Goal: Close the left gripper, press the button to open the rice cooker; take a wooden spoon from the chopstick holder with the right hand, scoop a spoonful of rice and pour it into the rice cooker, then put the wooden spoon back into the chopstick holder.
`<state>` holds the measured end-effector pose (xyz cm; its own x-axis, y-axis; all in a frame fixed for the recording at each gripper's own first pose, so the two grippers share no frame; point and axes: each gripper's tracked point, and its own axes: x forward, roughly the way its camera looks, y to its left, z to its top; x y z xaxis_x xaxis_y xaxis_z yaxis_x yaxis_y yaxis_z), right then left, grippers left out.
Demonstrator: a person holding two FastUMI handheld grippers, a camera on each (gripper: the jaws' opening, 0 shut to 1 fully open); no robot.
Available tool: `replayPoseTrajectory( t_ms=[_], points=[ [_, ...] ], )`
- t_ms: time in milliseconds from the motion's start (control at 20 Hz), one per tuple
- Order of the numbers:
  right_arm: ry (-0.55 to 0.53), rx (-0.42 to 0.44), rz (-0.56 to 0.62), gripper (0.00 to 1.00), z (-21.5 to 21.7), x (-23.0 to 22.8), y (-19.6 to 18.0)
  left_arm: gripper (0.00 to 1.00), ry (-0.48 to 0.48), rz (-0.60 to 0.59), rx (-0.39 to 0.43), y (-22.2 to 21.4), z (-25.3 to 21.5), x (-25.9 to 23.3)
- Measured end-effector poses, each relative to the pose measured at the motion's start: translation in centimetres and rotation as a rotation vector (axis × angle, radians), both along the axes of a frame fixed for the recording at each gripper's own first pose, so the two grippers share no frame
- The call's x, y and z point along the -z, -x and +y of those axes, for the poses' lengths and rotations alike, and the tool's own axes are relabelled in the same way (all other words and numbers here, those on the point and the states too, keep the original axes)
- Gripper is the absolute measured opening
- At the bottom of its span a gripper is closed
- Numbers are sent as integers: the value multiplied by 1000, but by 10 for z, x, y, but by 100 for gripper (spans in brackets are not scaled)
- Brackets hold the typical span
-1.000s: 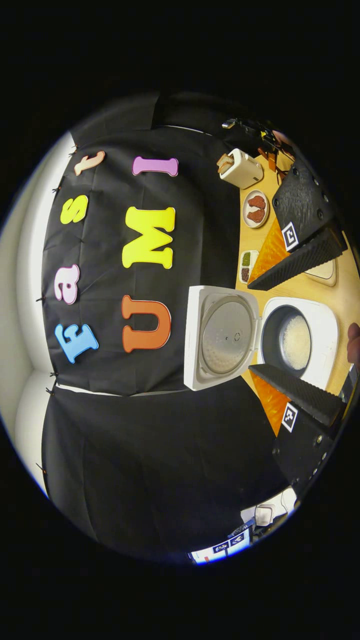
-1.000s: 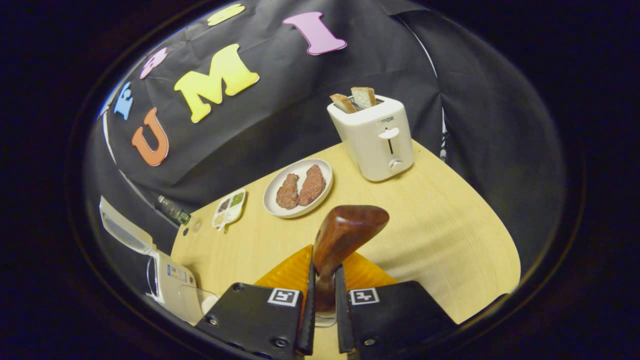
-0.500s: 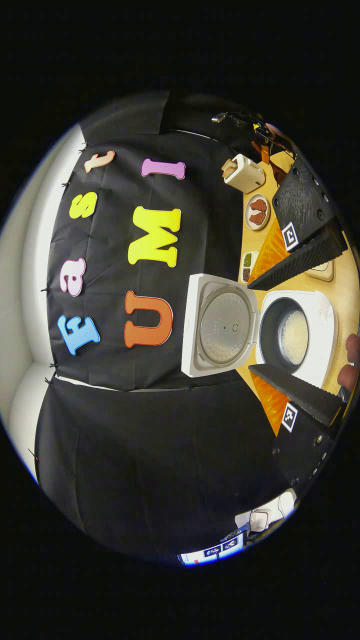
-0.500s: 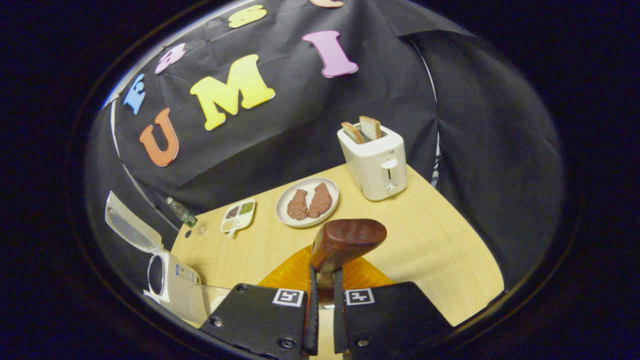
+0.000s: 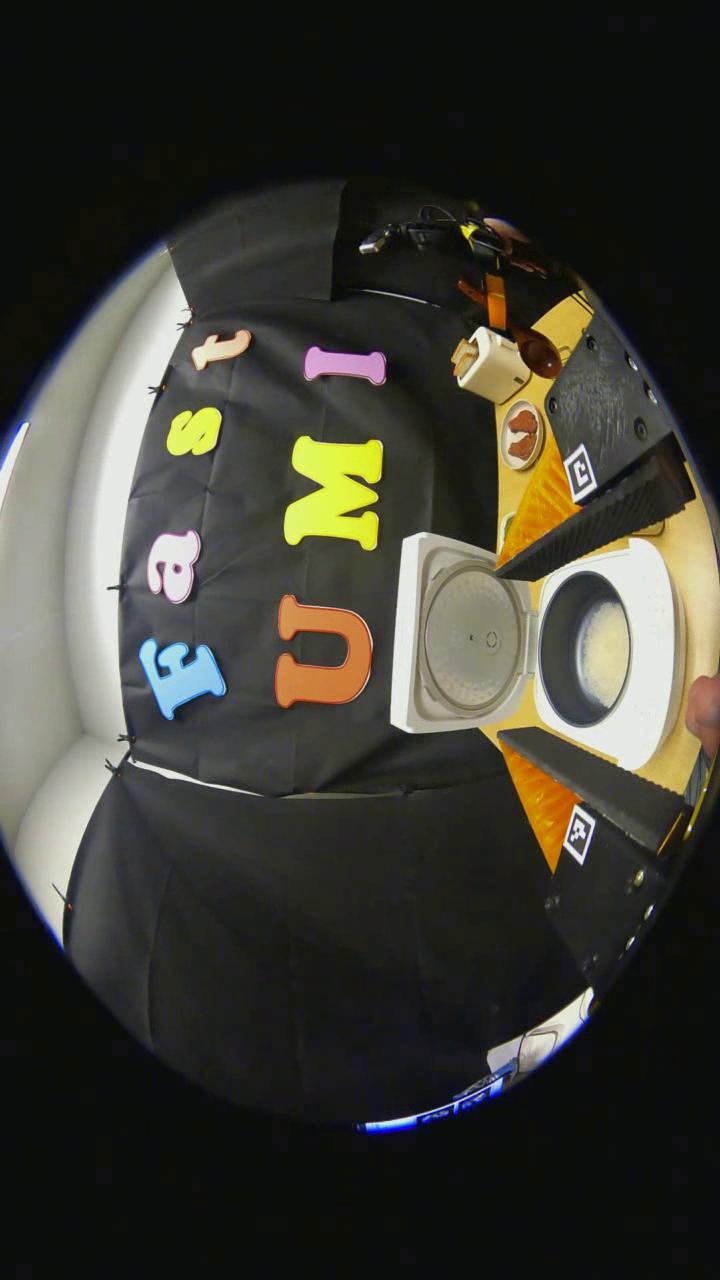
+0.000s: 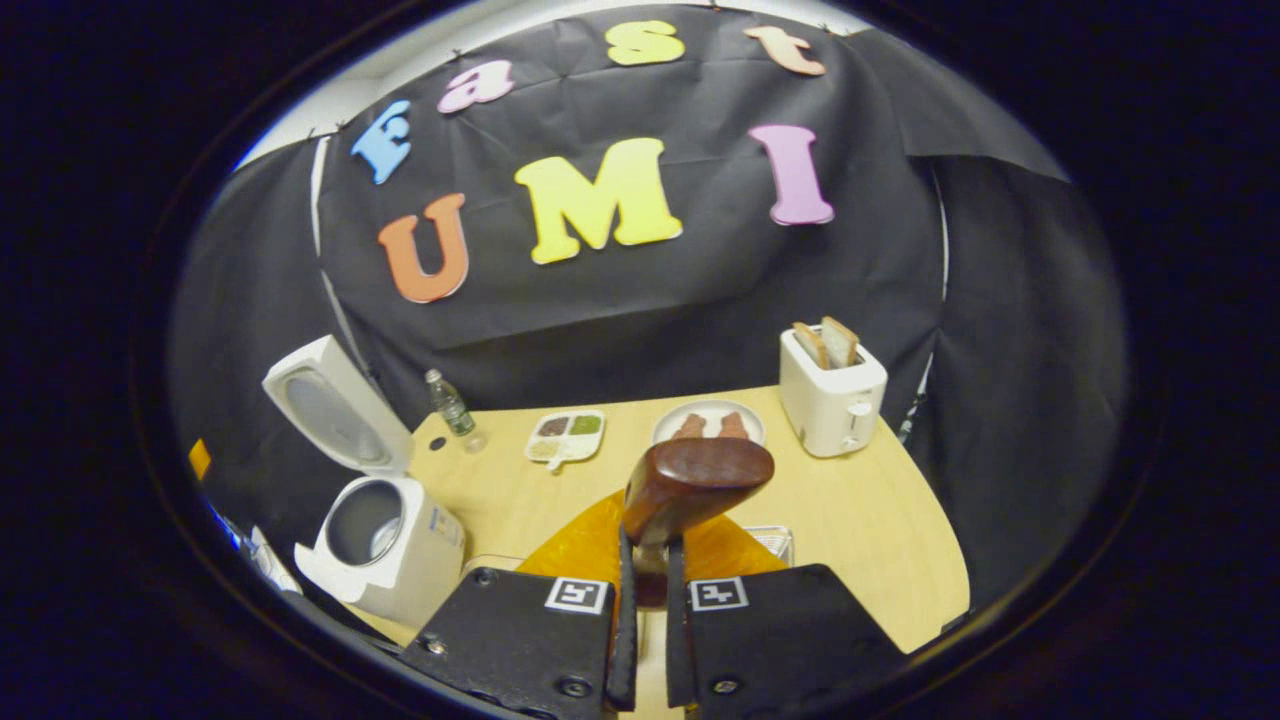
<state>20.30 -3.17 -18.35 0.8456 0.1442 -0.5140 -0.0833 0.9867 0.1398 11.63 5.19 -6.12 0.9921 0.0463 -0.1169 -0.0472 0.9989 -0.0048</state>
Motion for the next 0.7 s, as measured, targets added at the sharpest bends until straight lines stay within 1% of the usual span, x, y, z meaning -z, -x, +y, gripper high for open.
replayPoseTrajectory(
  t_ms=[50, 100, 150, 200, 250, 400, 450, 550, 700],
  points=[
    [11, -13, 12, 17, 14, 2, 7, 95, -4, -5, 13, 2, 4, -1],
    [22, -22, 27, 12, 25, 8, 14, 95, -5, -13, 24, 2, 8, -4],
    [34, -27, 40, 12, 34, 16, 19, 95, -1, -17, 34, 4, 11, -5],
    [52, -36, 53, 14, 43, 25, 25, 95, 2, -21, 42, 5, 14, -7],
    [77, -45, 67, 13, 50, 35, 29, 95, 5, -23, 46, 6, 18, -6],
    [160, -58, 94, 13, 65, 70, 36, 94, 17, -24, 43, 10, 27, -7],
    [198, -70, 84, 13, 70, 79, 34, 94, 23, -22, 44, 12, 28, -7],
    [320, -83, 53, 13, 72, 97, 30, 94, 38, -4, 43, 16, 32, -6],
    [461, -130, 10, 13, 85, 119, 31, 95, 51, 10, 31, 19, 38, -8]
  ],
)
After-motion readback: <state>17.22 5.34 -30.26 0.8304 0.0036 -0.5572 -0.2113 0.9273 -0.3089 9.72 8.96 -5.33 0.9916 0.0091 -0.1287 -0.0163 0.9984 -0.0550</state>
